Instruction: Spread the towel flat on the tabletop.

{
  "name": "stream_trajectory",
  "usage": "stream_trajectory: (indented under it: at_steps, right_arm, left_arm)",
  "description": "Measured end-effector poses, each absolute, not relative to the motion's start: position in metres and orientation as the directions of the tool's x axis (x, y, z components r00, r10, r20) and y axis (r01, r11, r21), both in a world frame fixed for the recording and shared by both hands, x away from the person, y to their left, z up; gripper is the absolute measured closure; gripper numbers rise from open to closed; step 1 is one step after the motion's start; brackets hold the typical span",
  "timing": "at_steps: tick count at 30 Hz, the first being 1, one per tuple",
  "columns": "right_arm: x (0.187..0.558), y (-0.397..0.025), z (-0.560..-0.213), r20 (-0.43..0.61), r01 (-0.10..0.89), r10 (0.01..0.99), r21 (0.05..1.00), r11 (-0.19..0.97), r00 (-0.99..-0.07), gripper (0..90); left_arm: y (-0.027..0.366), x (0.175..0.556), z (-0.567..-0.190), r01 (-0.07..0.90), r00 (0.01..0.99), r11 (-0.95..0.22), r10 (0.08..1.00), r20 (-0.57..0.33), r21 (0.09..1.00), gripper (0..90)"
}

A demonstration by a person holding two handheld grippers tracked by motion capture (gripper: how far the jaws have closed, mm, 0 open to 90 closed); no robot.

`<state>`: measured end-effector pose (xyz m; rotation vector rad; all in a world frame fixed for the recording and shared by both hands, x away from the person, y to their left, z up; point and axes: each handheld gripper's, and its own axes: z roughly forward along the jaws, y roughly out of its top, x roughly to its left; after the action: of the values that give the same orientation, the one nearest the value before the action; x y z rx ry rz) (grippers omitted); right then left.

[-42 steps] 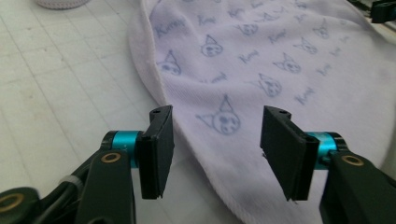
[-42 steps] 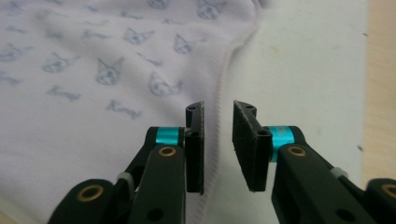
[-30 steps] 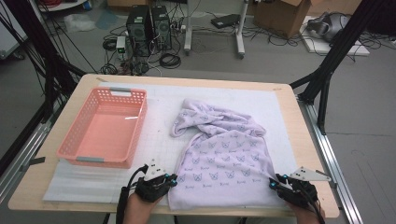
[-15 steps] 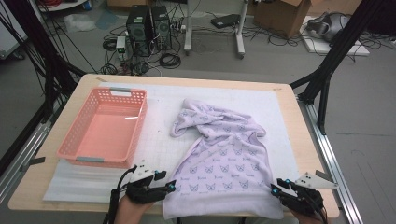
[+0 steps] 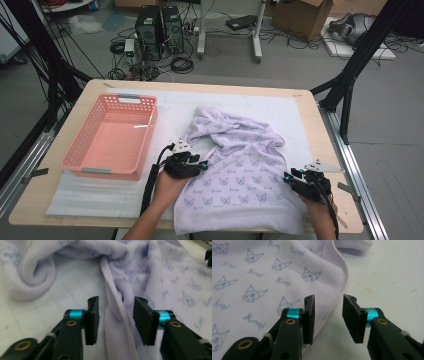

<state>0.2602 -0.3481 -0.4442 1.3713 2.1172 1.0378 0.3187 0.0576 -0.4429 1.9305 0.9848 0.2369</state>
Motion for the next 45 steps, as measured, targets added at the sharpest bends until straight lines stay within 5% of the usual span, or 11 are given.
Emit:
stream_trajectory:
  at_steps: [1,2,4,5,21,24,27,28,29,45]
  right_arm:
    - [0.260,-0.348,-0.444,0.054,0.594,0.901,0.768,0.239,-0.431,65.7]
    - [0.263,-0.347,-0.447,0.054,0.603,0.894,0.756,0.255,-0.445,75.0]
    - [0.263,-0.346,-0.448,0.048,0.601,0.887,0.752,0.270,-0.459,79.0]
    - [0.263,-0.346,-0.448,0.061,0.600,0.882,0.755,0.266,-0.467,87.1]
    - [0.225,-0.359,-0.443,0.081,0.614,0.867,0.739,0.278,-0.491,88.1]
    - [0.212,-0.367,-0.443,0.078,0.618,0.872,0.735,0.277,-0.483,88.2]
    - [0.208,-0.373,-0.443,0.087,0.632,0.879,0.728,0.266,-0.469,87.0]
    - [0.208,-0.373,-0.443,0.087,0.632,0.879,0.728,0.266,-0.469,87.0]
    - [0.208,-0.373,-0.441,0.083,0.625,0.886,0.738,0.253,-0.456,77.4]
    - [0.218,-0.377,-0.434,0.079,0.559,0.877,0.796,0.232,-0.475,66.7]
  left_arm:
    - [0.055,0.322,-0.443,0.546,0.661,-0.270,0.720,-0.210,0.793,62.2]
    - [0.052,0.324,-0.445,0.538,0.674,-0.314,0.718,-0.174,0.782,81.4]
    - [0.050,0.324,-0.446,0.544,0.658,-0.324,0.737,-0.154,0.774,84.5]
    - [0.052,0.323,-0.445,0.548,0.655,-0.327,0.740,-0.152,0.770,85.6]
    - [0.119,0.252,-0.442,0.555,0.609,-0.216,0.763,-0.216,0.803,86.4]
    - [0.117,0.245,-0.446,0.570,0.629,-0.221,0.737,-0.247,0.791,81.8]
    - [0.115,0.250,-0.446,0.571,0.632,-0.193,0.724,-0.277,0.798,60.9]
    - [0.115,0.254,-0.444,0.571,0.624,-0.178,0.729,-0.283,0.802,60.9]
    - [0.114,0.259,-0.441,0.564,0.620,-0.169,0.734,-0.279,0.808,55.6]
    - [0.066,0.343,-0.450,0.539,0.610,-0.315,0.786,-0.105,0.781,59.1]
